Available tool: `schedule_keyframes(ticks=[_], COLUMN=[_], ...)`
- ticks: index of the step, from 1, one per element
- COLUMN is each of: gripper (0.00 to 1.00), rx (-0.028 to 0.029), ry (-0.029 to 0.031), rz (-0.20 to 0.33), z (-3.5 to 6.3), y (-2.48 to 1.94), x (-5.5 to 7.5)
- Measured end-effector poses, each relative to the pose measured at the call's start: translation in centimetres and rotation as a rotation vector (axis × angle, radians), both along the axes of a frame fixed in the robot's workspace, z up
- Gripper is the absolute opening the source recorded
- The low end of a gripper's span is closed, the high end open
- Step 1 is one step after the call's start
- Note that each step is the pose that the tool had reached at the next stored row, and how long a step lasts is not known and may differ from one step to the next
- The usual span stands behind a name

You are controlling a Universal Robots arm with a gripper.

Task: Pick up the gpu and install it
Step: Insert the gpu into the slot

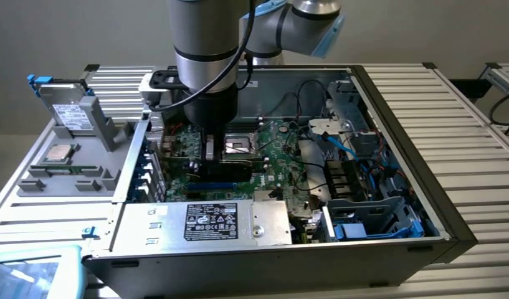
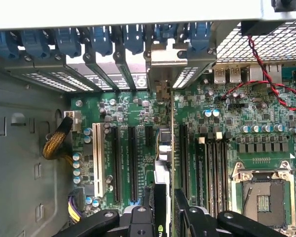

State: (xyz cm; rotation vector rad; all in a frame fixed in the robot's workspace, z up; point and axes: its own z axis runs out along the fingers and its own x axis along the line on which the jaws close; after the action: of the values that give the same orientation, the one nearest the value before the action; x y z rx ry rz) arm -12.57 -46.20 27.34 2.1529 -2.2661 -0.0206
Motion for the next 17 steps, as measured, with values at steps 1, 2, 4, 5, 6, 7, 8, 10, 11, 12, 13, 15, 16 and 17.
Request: schedule_keyframes(ticks=[1,2,4,5,6,7,8,10,11,12,13,15,16,17], gripper=[0.27,0.27,0.27,0.27,0.27,0.27,0.27,0.27,0.27,0.27,0.27,0.27,0.27,0.27], rx=[0.0,-0.0002,-0.002,-0.0026,-0.0028,-0.0035,-0.0052,-0.0119,-0.0146,-0.0152,-0.0153,-0.0154,-0.0153,-0.0154], ry=[0.0,0.0,-0.001,-0.0018,-0.0019,-0.0021,-0.0032,-0.0085,-0.0095,-0.0096,-0.0096,-0.0096,-0.0096,-0.0096], rz=[0.0,0.0,0.002,0.002,0.003,0.004,0.006,0.015,0.019,0.02,0.02,0.02,0.02,0.02], z=[0.0,0.0,0.01,0.0,0.0,0.0,0.0,0.0,0.0,0.0,0.0,0.0,-0.01,-0.02], y=[0.0,0.01,0.08,0.13,0.14,0.13,0.14,0.17,0.19,0.19,0.19,0.22,0.27,0.33], x=[0.0,0.0,-0.03,-0.05,-0.05,-0.05,-0.06,-0.06,-0.06,-0.06,-0.06,-0.07,-0.09,-0.13])
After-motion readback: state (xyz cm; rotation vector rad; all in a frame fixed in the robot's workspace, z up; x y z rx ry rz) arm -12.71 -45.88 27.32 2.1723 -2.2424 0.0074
